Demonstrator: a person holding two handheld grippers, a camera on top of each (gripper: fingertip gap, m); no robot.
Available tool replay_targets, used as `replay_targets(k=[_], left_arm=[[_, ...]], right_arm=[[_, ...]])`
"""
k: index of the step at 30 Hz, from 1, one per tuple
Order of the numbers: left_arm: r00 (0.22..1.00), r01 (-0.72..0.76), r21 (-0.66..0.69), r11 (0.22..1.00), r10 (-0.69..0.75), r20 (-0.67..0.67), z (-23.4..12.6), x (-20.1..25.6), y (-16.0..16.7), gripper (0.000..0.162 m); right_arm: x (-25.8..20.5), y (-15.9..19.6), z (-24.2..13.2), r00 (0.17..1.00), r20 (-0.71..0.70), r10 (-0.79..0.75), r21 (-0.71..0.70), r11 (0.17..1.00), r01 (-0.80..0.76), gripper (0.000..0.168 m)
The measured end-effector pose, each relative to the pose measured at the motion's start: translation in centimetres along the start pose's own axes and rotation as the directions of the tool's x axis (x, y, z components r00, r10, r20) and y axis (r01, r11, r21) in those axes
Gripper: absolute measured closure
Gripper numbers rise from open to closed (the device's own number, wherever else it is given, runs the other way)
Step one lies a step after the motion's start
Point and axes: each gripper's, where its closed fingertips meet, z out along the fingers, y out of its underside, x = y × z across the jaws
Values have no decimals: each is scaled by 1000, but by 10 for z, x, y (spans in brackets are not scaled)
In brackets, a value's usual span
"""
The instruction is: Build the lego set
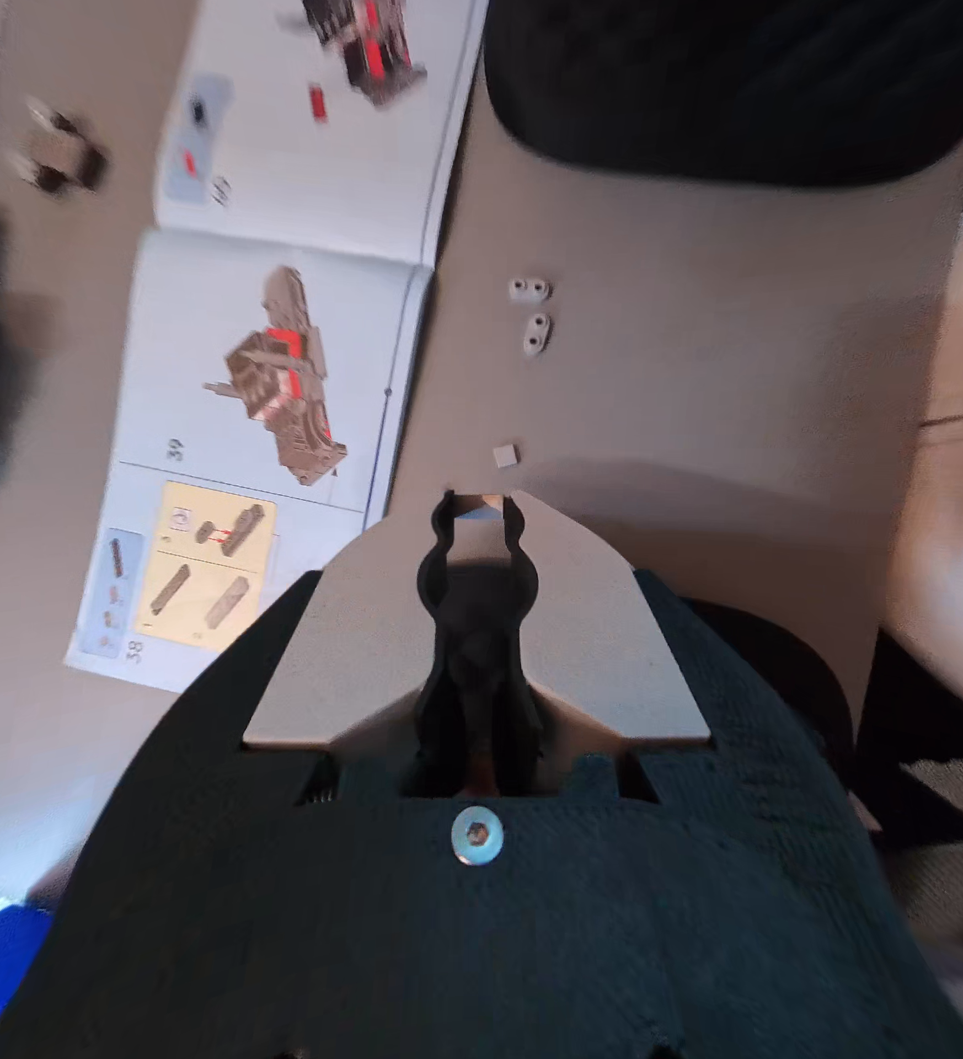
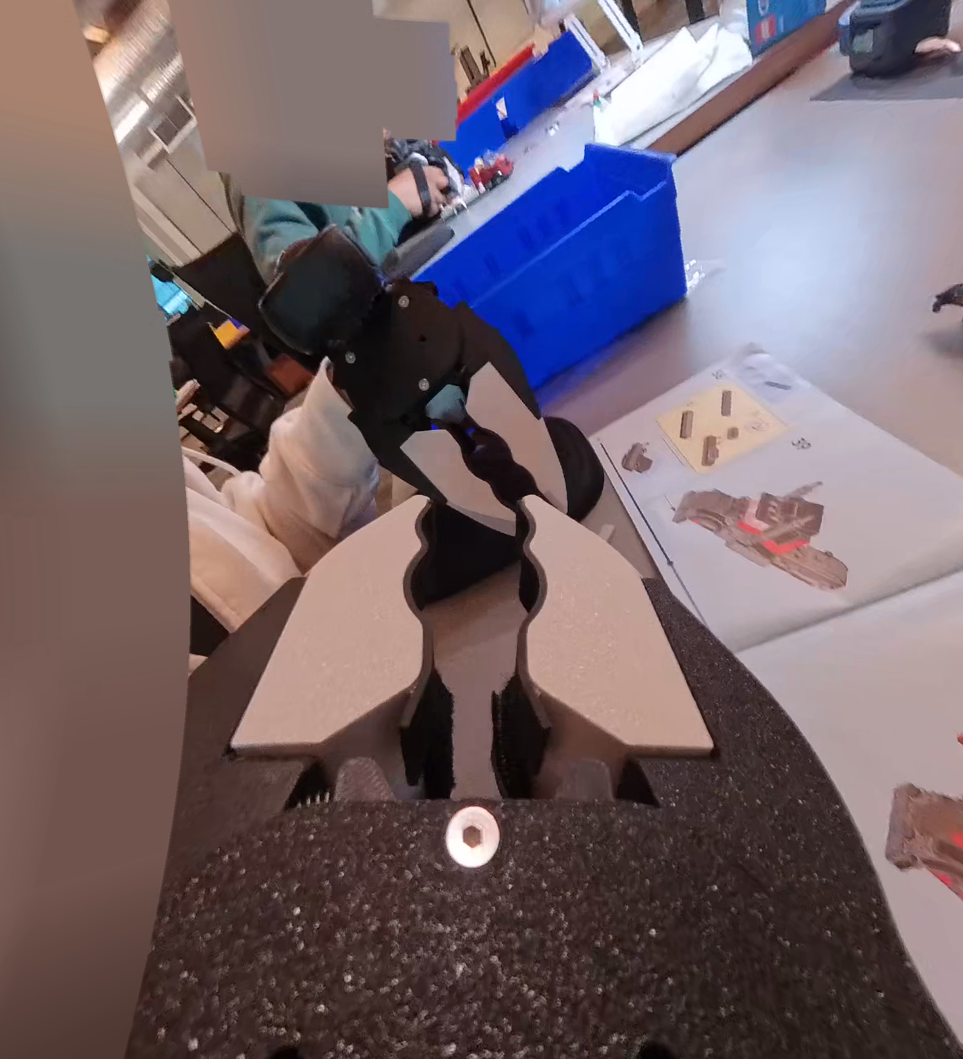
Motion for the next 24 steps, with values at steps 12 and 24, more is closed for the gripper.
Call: replay_targets(k=[12, 24], left_arm=[[997, -4, -199, 980, -12, -78, 26, 7, 20, 142], [956, 269, 251, 930, -290, 52, -15, -33, -14, 130]], right_arm=[[12, 15, -7, 998, -62, -10, -45, 999, 8, 138], [39, 20, -27, 965, -233, -123, -90, 990, 104, 136]])
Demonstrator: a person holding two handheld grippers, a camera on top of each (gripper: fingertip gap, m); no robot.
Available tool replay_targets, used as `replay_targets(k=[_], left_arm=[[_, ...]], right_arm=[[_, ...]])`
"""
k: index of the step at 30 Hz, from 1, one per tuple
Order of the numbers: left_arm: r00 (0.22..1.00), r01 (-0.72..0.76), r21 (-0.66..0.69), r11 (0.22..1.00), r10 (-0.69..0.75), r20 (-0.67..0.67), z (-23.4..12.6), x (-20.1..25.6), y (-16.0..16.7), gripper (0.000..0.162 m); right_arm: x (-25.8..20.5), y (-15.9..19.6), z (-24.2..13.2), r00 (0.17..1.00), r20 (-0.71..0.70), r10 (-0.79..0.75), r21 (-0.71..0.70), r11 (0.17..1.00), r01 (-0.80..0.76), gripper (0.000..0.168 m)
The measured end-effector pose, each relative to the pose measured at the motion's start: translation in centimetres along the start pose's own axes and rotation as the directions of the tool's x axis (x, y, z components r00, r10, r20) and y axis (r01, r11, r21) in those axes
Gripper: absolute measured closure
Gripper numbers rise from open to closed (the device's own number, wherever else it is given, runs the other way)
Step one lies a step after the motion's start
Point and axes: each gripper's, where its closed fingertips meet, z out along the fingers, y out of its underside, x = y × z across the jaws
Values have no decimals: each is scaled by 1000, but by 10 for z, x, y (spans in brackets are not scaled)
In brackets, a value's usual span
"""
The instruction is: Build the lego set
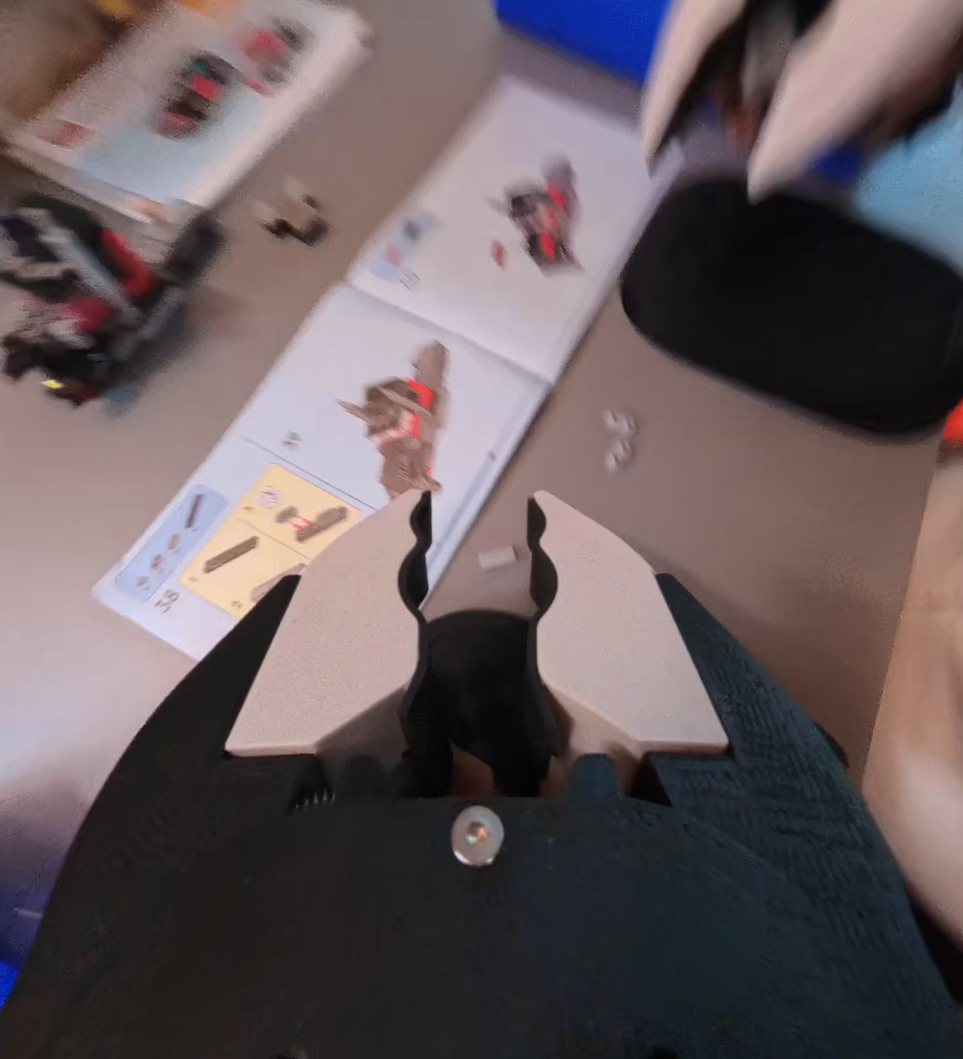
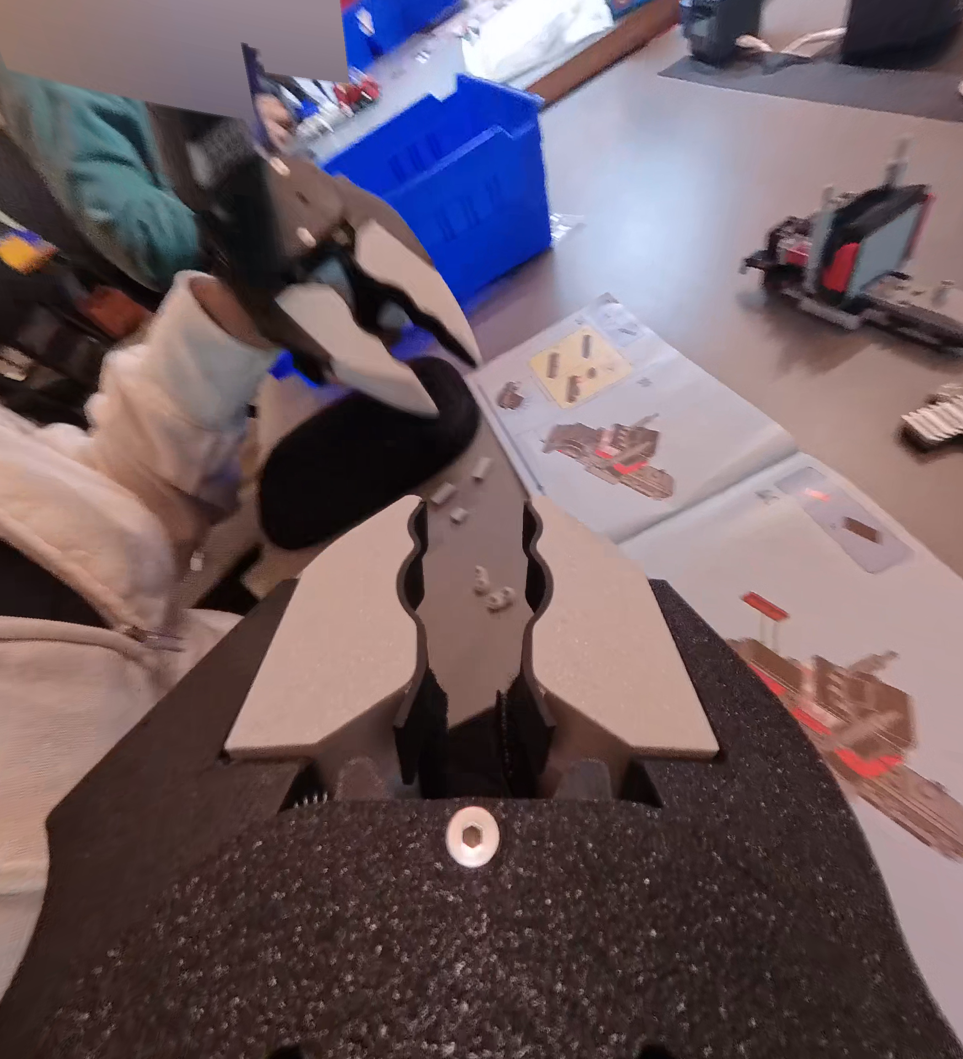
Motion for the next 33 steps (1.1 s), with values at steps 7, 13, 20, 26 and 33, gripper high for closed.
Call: replay_targets(k=[7, 13, 20, 26, 33], left_arm=[[957, 259, 139, 956, -274, 101, -11, -36, -5, 132], [927, 211, -12, 977, -196, 319, -6, -69, 31, 161], [917, 296, -4, 955, -283, 280, 10, -67, 49, 161], [921, 336, -36, 941, -320, 224, 16, -64, 56, 162], [911, 349, -18, 937, -334, 242, 16, -68, 57, 161]], right_arm=[[47, 41, 2, 968, -244, -61, -193, 981, 13, 122], [53, 38, 8, 969, -230, -84, -106, 993, 61, 168], [68, 44, 42, 959, -240, -150, -269, 960, 83, 167], [78, 56, 59, 928, -266, -260, -415, 900, 133, 167], [76, 58, 56, 930, -239, -280, -419, 894, 161, 168]])
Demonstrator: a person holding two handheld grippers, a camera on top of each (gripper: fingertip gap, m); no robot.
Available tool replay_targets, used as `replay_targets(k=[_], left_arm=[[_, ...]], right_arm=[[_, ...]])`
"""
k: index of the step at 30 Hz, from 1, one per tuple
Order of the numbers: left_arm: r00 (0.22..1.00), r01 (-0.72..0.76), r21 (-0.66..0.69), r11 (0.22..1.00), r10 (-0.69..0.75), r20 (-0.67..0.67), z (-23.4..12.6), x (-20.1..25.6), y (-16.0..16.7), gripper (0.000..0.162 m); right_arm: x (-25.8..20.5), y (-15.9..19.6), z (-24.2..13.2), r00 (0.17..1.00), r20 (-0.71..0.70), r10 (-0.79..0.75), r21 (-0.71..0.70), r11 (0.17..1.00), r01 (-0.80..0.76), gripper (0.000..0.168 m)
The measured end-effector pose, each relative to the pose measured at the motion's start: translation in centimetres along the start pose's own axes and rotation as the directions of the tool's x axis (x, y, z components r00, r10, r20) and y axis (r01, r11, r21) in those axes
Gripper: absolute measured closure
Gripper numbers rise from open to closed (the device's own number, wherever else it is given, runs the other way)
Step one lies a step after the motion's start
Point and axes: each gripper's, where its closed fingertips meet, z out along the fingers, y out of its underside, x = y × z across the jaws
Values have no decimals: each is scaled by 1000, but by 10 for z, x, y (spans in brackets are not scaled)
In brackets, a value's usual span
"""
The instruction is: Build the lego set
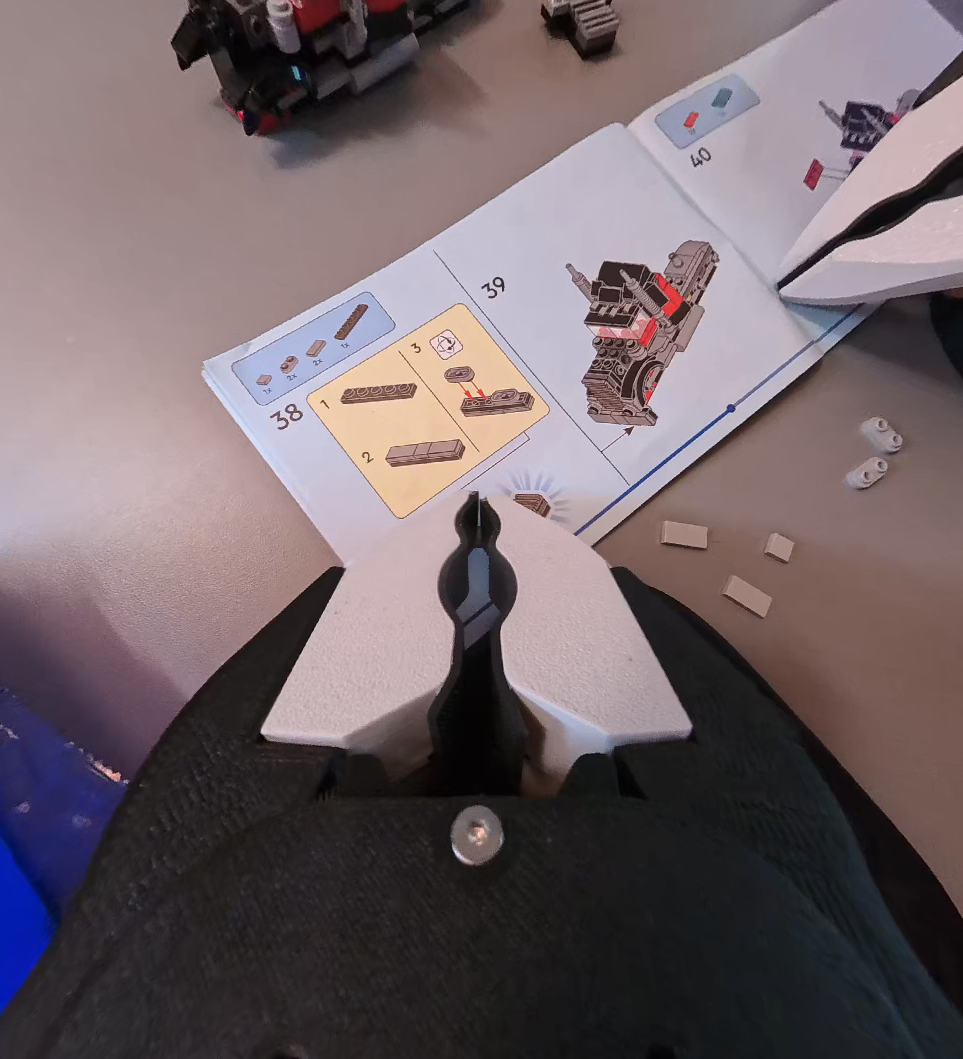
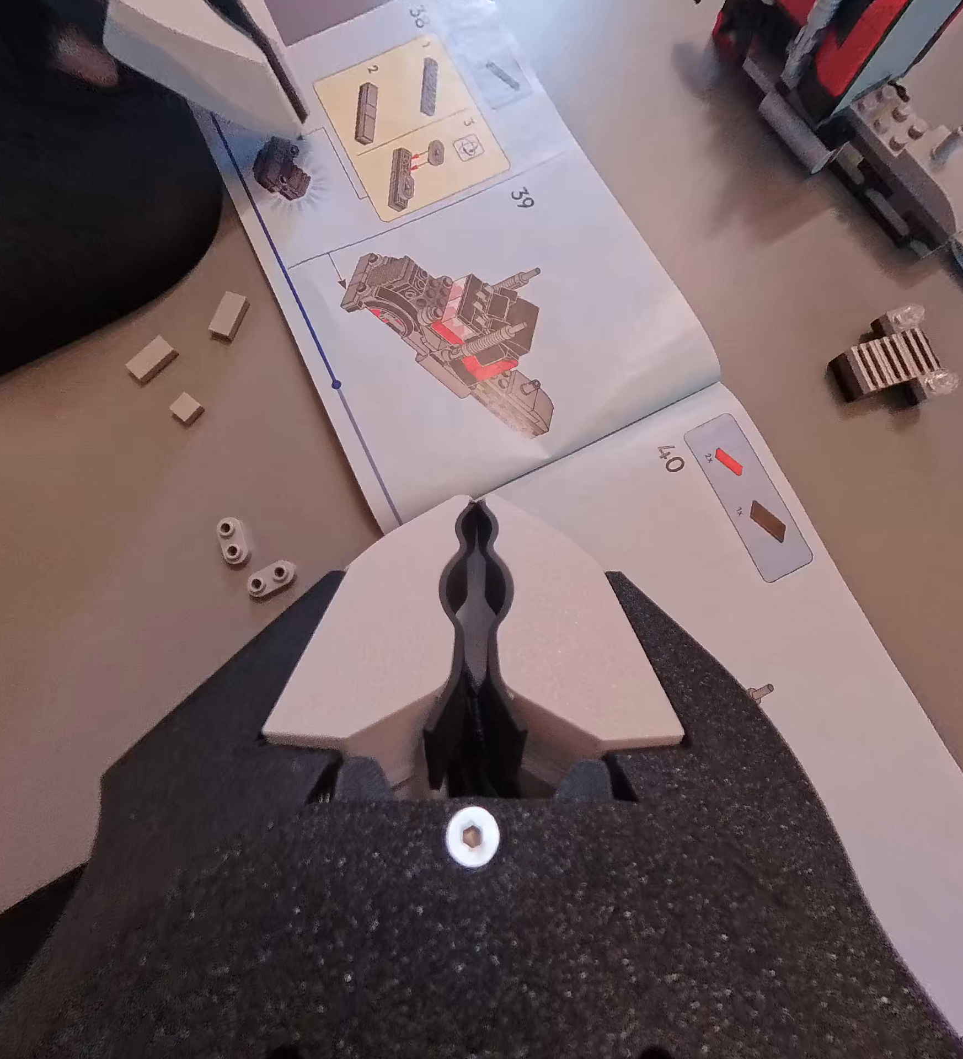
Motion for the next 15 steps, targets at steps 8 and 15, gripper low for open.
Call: replay_targets(k=[8, 15], left_arm=[[999, 15, 4, 1000, -15, -34, 0, 2, 0, 161], [995, -78, -24, 997, 79, 62, 2, 0, 2, 145]], right_arm=[[0, 0, 0, 1000, 16, 2, 10, 1000, -3, 168], [0, 0, 0, 1000, 24, 15, 17, 1000, -16, 168]])
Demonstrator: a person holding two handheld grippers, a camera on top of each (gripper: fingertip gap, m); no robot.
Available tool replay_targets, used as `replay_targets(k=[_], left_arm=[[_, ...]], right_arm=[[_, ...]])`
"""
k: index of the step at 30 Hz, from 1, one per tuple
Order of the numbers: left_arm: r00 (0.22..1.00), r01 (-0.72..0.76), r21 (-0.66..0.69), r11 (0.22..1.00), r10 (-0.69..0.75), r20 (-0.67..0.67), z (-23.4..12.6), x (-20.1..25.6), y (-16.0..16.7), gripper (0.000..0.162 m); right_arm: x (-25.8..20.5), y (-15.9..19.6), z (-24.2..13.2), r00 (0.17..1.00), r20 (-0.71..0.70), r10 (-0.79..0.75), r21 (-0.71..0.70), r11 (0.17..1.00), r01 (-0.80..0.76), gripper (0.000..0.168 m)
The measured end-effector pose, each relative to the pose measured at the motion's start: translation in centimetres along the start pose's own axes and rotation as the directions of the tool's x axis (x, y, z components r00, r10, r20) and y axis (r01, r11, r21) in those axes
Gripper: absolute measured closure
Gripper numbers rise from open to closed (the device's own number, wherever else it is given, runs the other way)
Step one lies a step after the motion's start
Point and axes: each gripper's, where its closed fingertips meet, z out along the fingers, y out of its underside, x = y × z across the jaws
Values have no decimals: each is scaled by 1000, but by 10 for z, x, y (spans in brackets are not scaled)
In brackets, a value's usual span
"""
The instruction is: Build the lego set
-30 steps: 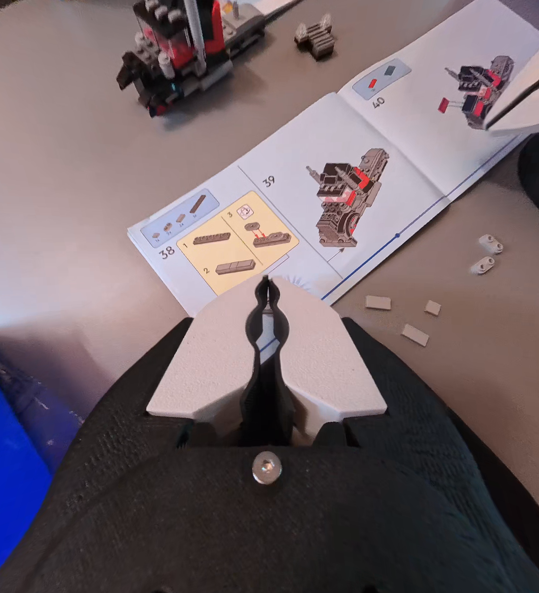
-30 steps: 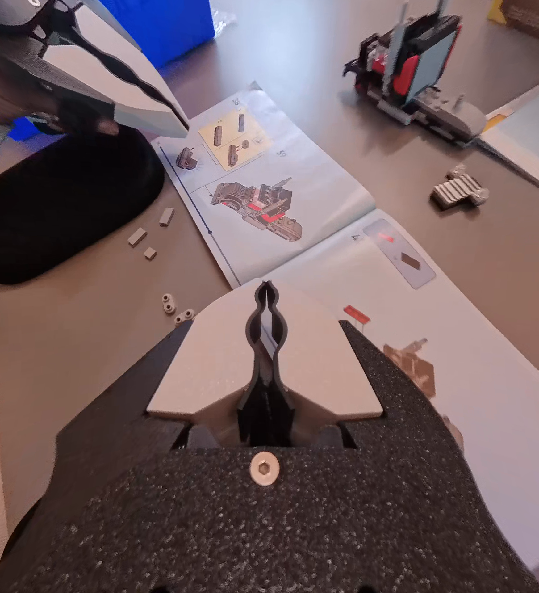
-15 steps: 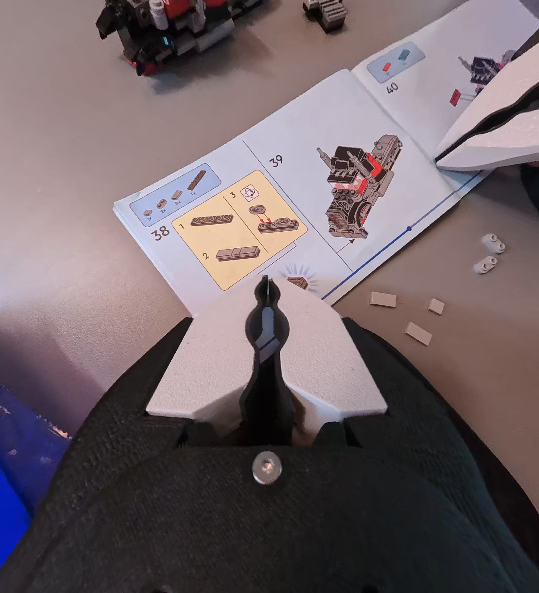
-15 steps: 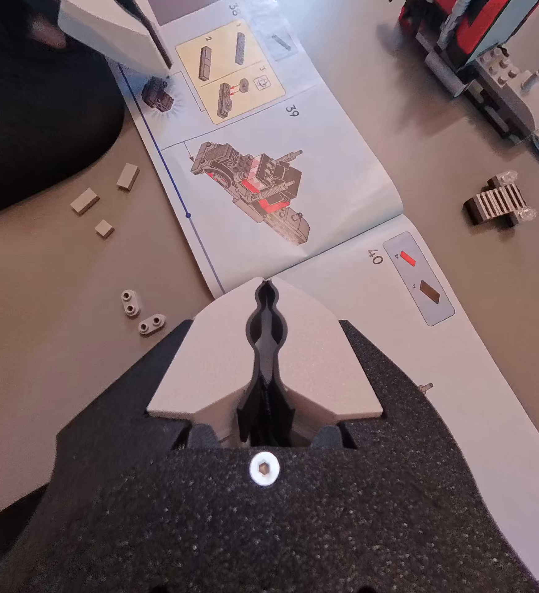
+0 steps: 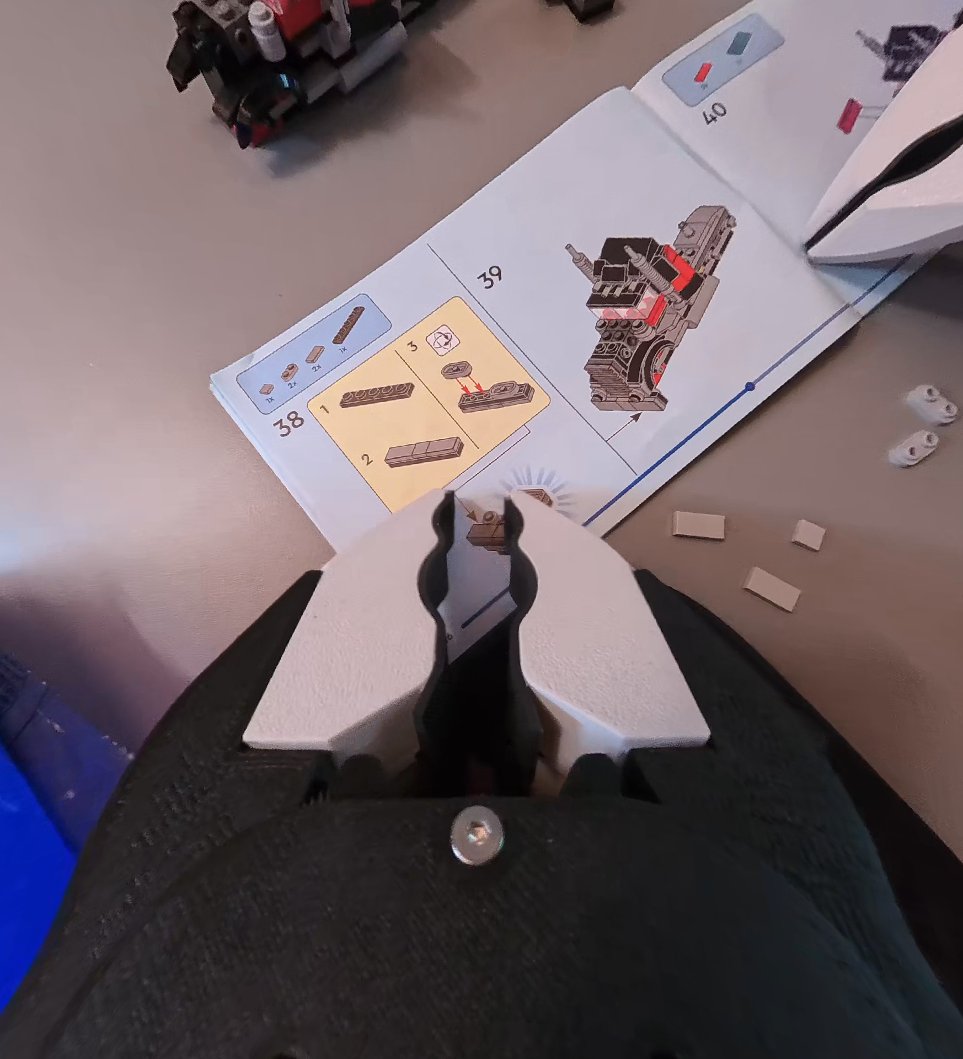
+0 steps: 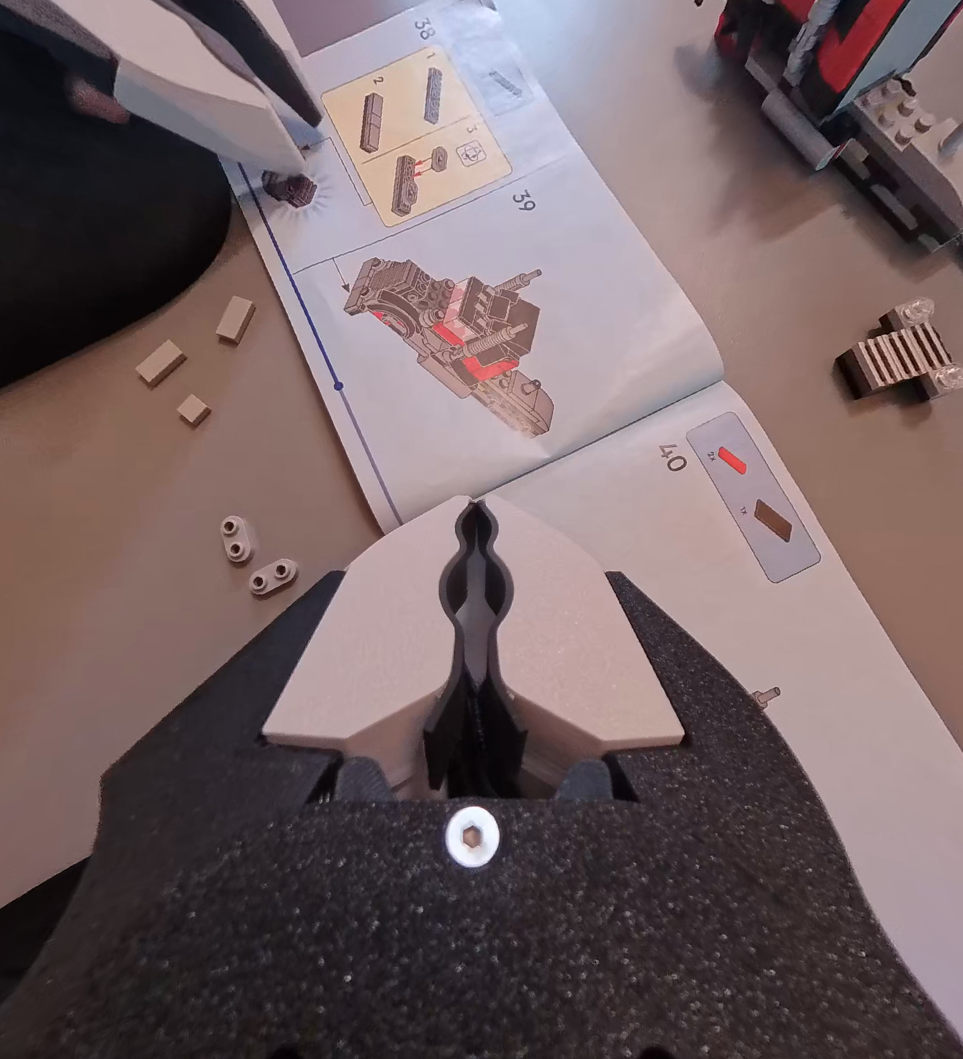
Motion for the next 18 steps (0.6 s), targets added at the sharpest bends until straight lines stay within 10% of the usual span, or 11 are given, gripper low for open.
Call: replay_targets(k=[4, 9, 14, 18], left_arm=[[1000, 2, 124, 992, -1, -4, -22, 7, -22, 142], [998, 7, 367, 930, 16, -61, -146, 17, -55, 133], [830, 127, 122, 984, -172, 531, -252, -117, 48, 132], [789, 294, 7, 956, -247, 563, -251, -147, 111, 132]], right_arm=[[0, 0, 0, 1000, 7, 9, 1, 1000, -9, 168], [0, 0, 0, 1000, -3, -2, 2, 1000, 2, 168], [0, 0, 0, 1000, 6, 7, 3, 1000, -7, 168], [0, 0, 0, 1000, 7, 8, 4, 1000, -8, 168]])
